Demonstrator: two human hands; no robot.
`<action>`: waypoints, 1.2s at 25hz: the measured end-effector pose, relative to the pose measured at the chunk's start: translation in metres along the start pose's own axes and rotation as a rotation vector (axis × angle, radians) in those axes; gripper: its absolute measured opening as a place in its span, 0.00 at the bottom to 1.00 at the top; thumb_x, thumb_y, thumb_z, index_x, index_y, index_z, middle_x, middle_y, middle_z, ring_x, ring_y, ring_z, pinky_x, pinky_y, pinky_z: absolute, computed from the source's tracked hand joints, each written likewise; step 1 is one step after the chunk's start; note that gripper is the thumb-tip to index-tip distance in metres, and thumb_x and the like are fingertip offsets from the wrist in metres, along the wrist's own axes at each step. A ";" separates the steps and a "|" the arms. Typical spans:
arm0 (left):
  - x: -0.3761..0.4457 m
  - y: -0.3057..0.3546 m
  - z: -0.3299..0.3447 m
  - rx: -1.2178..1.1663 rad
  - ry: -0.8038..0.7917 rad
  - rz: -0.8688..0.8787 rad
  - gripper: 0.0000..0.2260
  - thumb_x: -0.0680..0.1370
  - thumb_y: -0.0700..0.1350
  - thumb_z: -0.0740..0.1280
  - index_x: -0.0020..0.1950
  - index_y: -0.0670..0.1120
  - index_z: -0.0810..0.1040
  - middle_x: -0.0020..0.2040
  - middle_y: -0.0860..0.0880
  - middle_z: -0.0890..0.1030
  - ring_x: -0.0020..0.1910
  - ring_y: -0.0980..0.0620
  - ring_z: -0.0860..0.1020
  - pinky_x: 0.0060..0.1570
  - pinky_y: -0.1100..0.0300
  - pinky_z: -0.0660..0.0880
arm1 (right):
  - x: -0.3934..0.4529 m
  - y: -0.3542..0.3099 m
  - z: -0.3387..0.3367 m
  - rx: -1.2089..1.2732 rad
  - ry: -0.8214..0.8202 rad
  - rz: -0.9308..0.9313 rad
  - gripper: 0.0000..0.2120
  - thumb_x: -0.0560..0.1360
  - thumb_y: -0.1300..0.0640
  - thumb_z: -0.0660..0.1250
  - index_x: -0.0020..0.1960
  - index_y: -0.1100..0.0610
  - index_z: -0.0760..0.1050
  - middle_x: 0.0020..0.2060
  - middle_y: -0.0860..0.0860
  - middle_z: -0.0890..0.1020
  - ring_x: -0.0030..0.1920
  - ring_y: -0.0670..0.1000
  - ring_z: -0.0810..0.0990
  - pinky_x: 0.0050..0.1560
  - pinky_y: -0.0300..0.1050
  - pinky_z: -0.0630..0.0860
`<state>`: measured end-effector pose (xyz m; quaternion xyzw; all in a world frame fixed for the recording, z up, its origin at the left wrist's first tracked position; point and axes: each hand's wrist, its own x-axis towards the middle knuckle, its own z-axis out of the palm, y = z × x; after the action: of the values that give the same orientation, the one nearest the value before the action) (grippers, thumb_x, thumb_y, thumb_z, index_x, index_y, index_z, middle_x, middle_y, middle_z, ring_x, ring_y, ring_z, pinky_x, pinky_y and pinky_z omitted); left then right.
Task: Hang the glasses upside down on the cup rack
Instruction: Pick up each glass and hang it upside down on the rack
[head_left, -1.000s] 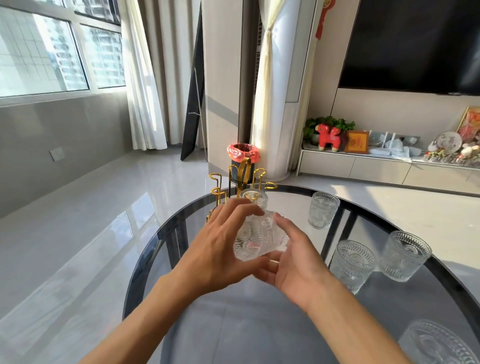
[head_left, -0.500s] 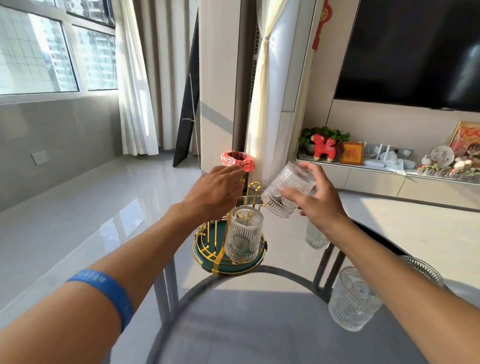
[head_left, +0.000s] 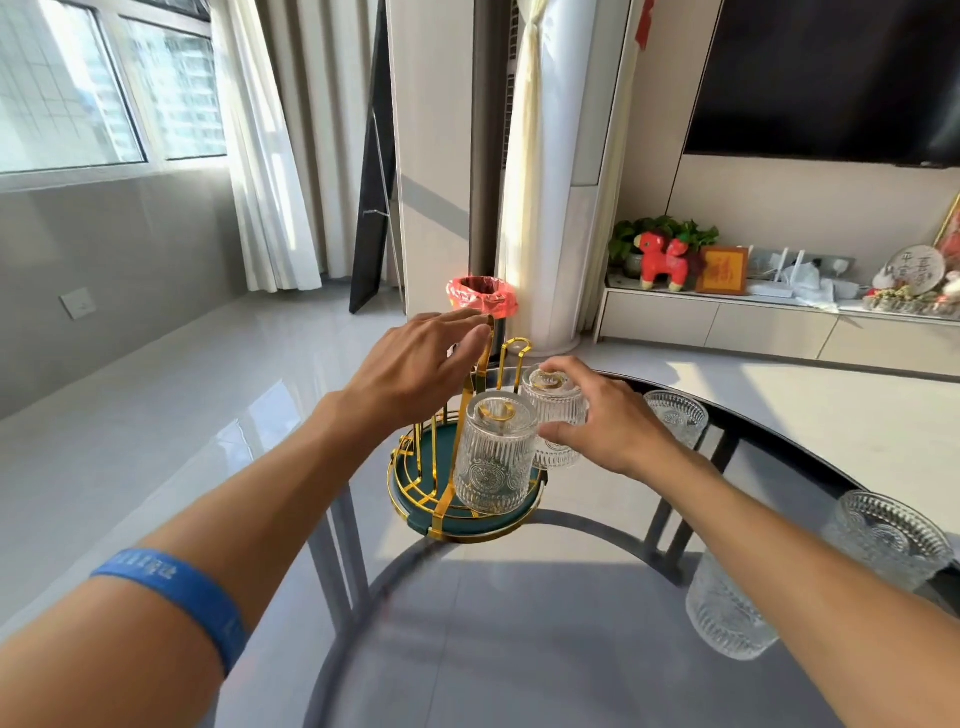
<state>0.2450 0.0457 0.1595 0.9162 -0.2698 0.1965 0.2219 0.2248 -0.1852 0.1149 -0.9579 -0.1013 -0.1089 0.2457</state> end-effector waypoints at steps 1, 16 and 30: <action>-0.001 0.000 0.001 -0.003 0.001 -0.004 0.26 0.82 0.59 0.48 0.70 0.47 0.73 0.73 0.49 0.72 0.70 0.49 0.71 0.65 0.49 0.71 | 0.001 0.002 0.001 0.023 -0.010 0.015 0.28 0.68 0.43 0.73 0.61 0.34 0.63 0.62 0.51 0.79 0.50 0.54 0.77 0.46 0.49 0.72; -0.083 0.109 0.031 -0.117 0.162 -0.027 0.24 0.80 0.53 0.59 0.75 0.47 0.67 0.75 0.46 0.68 0.75 0.46 0.64 0.73 0.50 0.59 | -0.109 0.037 -0.046 -0.232 -0.081 0.174 0.26 0.71 0.43 0.67 0.67 0.47 0.69 0.69 0.47 0.71 0.65 0.56 0.71 0.58 0.51 0.71; -0.153 0.142 0.062 -0.778 -0.337 -0.726 0.21 0.77 0.58 0.65 0.67 0.50 0.74 0.61 0.48 0.80 0.55 0.52 0.79 0.59 0.50 0.75 | -0.159 0.000 -0.057 0.230 -0.248 0.302 0.34 0.49 0.48 0.77 0.52 0.43 0.68 0.48 0.48 0.74 0.42 0.48 0.76 0.38 0.45 0.74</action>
<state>0.0585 -0.0313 0.0771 0.8195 -0.0213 -0.1556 0.5511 0.0639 -0.2358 0.1220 -0.9338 0.0021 0.0600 0.3526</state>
